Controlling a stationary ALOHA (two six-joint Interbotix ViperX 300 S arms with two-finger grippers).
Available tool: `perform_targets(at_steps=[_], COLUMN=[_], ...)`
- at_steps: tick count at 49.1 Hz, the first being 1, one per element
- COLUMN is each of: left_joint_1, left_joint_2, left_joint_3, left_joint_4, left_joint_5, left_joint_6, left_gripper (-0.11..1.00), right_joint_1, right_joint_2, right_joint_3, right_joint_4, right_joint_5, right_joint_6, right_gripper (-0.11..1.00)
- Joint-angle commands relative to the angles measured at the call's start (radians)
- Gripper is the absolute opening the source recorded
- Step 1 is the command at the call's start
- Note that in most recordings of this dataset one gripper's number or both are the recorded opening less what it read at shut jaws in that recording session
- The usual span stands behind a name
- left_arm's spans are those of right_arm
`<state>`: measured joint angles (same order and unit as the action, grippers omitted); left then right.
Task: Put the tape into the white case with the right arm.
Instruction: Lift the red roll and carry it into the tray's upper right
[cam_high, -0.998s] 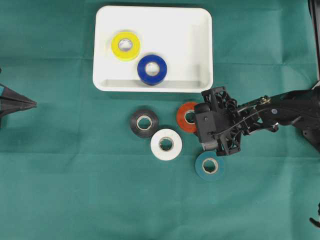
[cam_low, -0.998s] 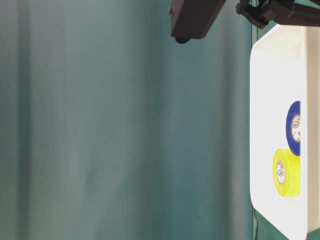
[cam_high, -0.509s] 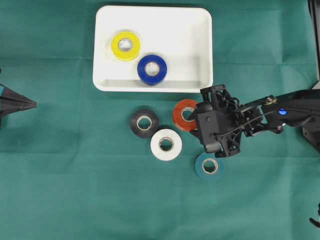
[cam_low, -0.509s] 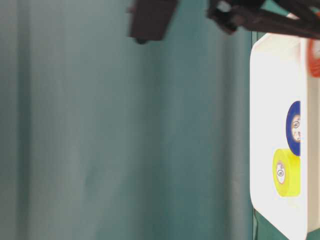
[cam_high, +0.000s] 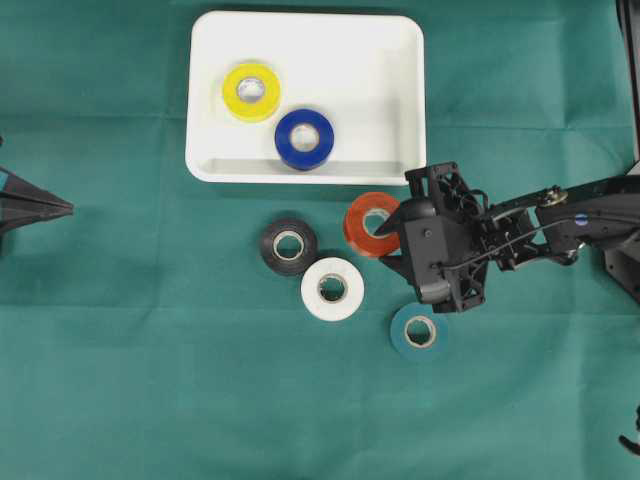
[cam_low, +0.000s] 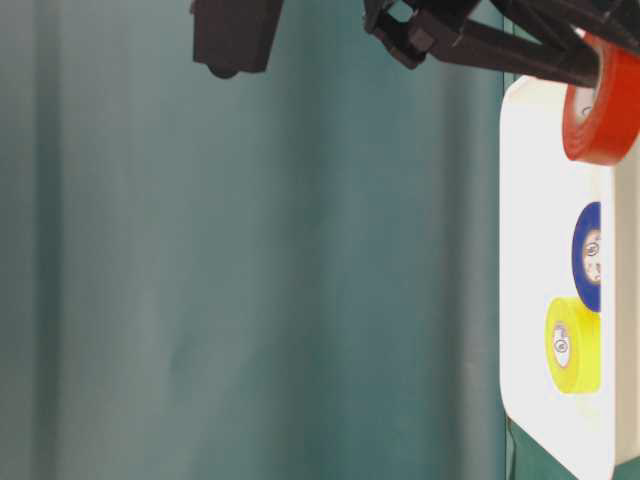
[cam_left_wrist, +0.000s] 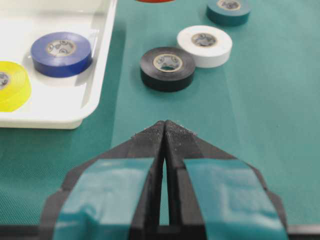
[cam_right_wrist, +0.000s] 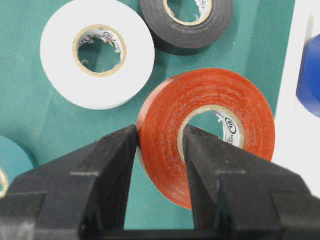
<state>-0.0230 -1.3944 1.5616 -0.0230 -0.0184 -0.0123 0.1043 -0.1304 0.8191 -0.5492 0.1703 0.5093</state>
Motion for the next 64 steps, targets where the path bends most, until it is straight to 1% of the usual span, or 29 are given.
perform_targets(at_steps=[1,9,16,27,34,41,48,60,62,64], left_joint_1=[0.003,0.003,0.003,0.003,0.003,0.003,0.003,0.003,0.003,0.003], left_joint_2=[0.014,0.014,0.014,0.014,0.014,0.014,0.014,0.014,0.014,0.014], left_joint_3=[-0.015,-0.015,-0.015,-0.014,-0.015,-0.014,-0.014,-0.014,-0.014,-0.015], left_joint_4=[0.000,0.002,0.000,0.000,0.000,0.000,0.000,0.000,0.000,0.000], left_joint_5=[-0.005,-0.005,-0.005,-0.005,-0.005,-0.005,-0.005,-0.005,-0.005,-0.005], left_joint_6=[-0.002,-0.002,-0.002,-0.002,-0.002,-0.002,-0.002,-0.002,-0.002,-0.002], left_gripper=[0.00,0.00,0.00,0.00,0.00,0.00,0.00,0.00,0.00,0.00], right_joint_1=[-0.032,-0.115,-0.225,-0.383,-0.460,-0.509,-0.535,-0.537,-0.537,-0.537], right_joint_2=[-0.023,-0.023,-0.012,0.025,0.054,0.087,0.114,0.127,0.127,0.129], right_joint_3=[-0.023,-0.026,-0.037,-0.055,-0.071,-0.086,-0.097,-0.097,-0.097,-0.095], right_joint_4=[-0.002,-0.005,-0.006,-0.006,-0.005,-0.005,-0.005,-0.005,-0.005,-0.005], right_joint_5=[0.000,-0.009,-0.035,-0.124,-0.160,-0.161,-0.166,-0.167,-0.167,-0.167], right_joint_6=[0.000,-0.006,-0.009,-0.005,-0.005,-0.003,0.000,0.000,0.000,0.000], right_gripper=[0.02,0.02,0.02,0.02,0.02,0.02,0.02,0.02,0.05,0.14])
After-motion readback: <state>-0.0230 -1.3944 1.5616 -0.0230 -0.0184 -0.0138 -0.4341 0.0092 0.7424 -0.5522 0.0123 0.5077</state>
